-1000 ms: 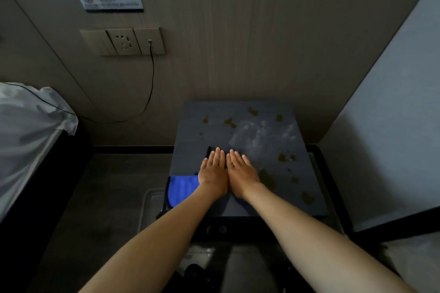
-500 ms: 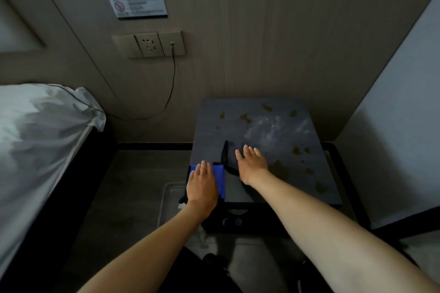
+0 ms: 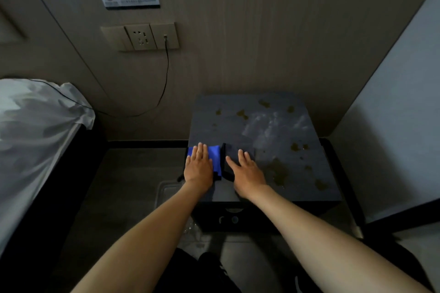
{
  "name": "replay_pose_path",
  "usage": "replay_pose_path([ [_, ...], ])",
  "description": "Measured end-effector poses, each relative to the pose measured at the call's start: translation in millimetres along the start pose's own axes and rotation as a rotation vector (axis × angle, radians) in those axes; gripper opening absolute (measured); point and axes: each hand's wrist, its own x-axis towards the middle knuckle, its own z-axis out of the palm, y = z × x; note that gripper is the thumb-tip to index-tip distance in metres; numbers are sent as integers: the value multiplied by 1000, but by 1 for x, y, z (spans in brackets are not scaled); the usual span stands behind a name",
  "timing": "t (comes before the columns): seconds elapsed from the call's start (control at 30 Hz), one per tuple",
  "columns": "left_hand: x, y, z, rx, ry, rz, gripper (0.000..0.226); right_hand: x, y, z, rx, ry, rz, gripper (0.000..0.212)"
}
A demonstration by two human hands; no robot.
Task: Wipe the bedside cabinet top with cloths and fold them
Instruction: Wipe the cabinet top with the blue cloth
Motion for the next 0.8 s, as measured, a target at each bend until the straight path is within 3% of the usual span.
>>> replay_pose_path([
  [0.43, 78, 9, -11, -31, -15, 45, 59, -21, -33, 26, -18, 92, -61, 77],
  [0.67, 61, -2, -17, -189, 46, 166, 59, -17, -96, 35, 32, 61, -122, 74],
  [0.8, 36, -13, -15, -267, 99, 215, 56, -16, -125, 43, -81, 89, -131, 64],
])
